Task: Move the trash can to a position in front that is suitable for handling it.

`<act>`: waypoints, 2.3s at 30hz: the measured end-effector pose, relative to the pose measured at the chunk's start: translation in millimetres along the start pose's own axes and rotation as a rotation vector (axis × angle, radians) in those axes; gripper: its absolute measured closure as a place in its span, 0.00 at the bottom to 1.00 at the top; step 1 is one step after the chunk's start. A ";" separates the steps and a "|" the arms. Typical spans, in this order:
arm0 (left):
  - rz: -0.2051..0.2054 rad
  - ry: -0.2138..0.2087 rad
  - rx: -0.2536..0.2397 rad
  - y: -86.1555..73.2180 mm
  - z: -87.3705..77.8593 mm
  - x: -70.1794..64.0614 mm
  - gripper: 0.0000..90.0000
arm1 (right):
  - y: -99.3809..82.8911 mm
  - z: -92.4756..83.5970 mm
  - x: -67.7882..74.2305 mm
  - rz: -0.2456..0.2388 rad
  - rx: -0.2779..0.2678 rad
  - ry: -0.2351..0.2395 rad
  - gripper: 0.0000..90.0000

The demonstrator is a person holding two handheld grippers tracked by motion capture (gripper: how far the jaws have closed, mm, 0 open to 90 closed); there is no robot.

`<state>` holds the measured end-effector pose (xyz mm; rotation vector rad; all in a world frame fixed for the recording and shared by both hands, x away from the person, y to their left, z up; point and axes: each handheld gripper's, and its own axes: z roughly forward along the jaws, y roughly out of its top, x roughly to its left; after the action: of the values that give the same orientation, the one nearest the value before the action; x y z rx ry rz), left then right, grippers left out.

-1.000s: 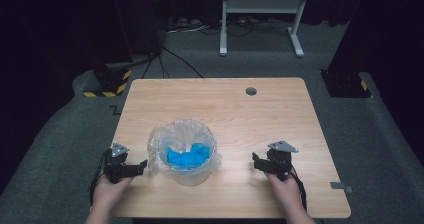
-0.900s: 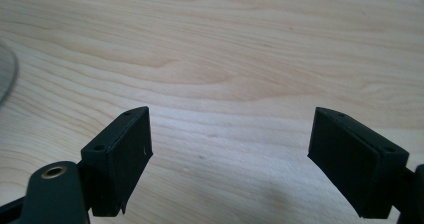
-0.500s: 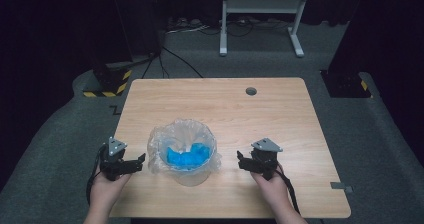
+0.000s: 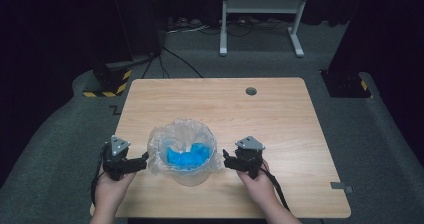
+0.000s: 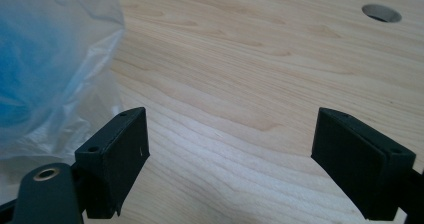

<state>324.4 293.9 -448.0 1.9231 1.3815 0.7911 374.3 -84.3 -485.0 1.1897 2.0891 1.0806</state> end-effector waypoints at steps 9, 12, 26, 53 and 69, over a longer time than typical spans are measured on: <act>0.080 -0.032 0.022 1.3 9.7 -26.5 0.09 | 2.1 -2.2 7.6 -0.012 -0.049 0.020 0.16; 0.086 -0.047 0.017 1.8 10.2 -30.1 0.09 | 1.2 -2.6 9.7 -0.020 -0.056 0.028 0.16; 0.133 -0.093 0.023 8.8 17.8 -43.9 0.11 | -5.7 -9.4 4.9 -0.005 -0.056 0.040 0.16; 0.242 -0.246 -0.025 54.3 56.5 -119.4 0.10 | -40.2 -54.5 -52.2 0.122 -0.050 -0.136 0.16; 0.234 -0.235 -0.018 89.1 79.6 -152.5 0.12 | -38.5 -45.6 -82.6 0.192 -0.038 -0.264 0.30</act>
<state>396.2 114.1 -444.1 2.1137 1.0194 0.6558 363.6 -185.6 -488.2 1.4521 1.7750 0.9802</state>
